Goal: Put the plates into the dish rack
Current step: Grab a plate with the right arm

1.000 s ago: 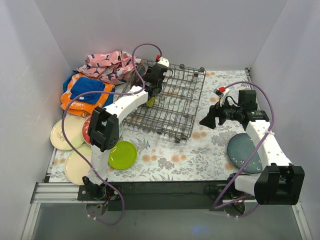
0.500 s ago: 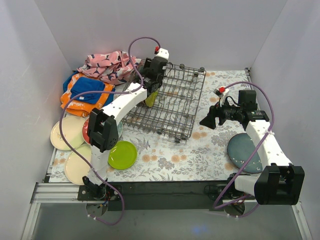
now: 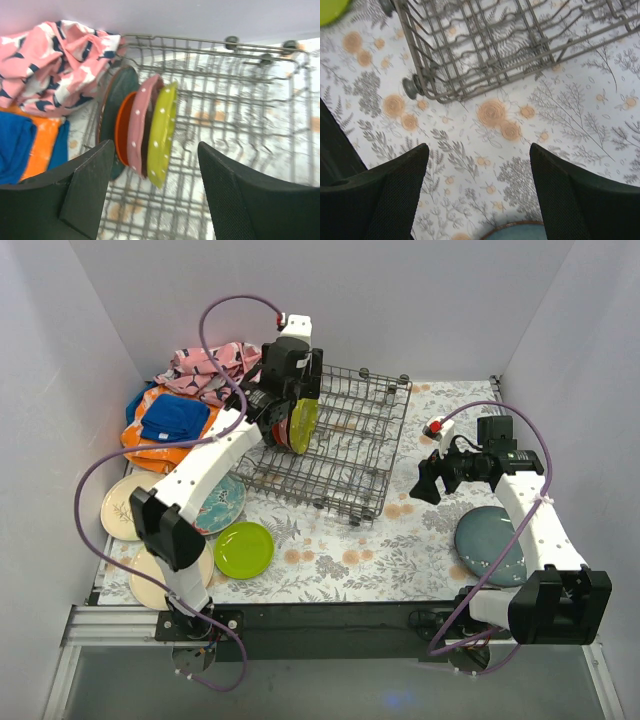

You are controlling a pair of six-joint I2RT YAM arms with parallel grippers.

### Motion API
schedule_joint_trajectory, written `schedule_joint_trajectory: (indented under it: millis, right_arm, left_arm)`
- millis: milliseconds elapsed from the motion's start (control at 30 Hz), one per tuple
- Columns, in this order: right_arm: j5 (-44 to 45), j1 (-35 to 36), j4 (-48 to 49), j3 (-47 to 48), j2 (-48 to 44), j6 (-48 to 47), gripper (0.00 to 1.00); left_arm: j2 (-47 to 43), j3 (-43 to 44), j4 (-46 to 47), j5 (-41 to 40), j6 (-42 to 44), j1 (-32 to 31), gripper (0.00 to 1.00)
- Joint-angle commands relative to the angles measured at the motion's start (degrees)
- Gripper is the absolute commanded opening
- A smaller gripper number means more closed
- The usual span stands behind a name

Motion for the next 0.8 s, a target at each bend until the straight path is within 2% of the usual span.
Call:
schedule_joint_trajectory:
  millis: [0, 167, 200, 267, 433, 633, 767]
  right_arm:
    - [11.00, -0.66, -14.21, 4.59, 3.64, -14.44, 0.88]
    - [22.50, -3.47, -22.74, 5.99, 6.64, -28.14, 0.89]
    - [23.66, -4.60, -25.27, 6.78, 7.95, -30.09, 0.89]
    - [27.60, -6.01, -26.96, 7.49, 9.36, -32.91, 0.89]
    - [31.40, -13.13, -30.92, 11.97, 15.95, -42.57, 0.89]
    - [33.25, -18.76, -32.25, 16.09, 23.33, -56.53, 0.89]
    - [31.41, -21.83, -32.24, 21.89, 30.69, -61.13, 0.89]
  left_arm:
    - [-10.61, -7.57, -6.92, 10.19, -8.43, -0.20, 0.66]
    - [-23.41, -20.31, -7.55, 19.24, -15.90, -0.02, 0.66]
    - [-25.45, -25.29, -6.68, 20.56, -18.70, -0.02, 0.66]
    - [-31.32, -29.72, -5.36, 22.85, -21.43, 0.15, 0.66]
    - [-41.28, -44.48, 0.18, 31.10, -29.34, 0.24, 0.66]
    - [-46.92, -52.41, 2.30, 36.74, -32.61, 0.33, 0.66]
    - [-47.53, -53.73, 2.30, 38.24, -33.31, 0.33, 0.66]
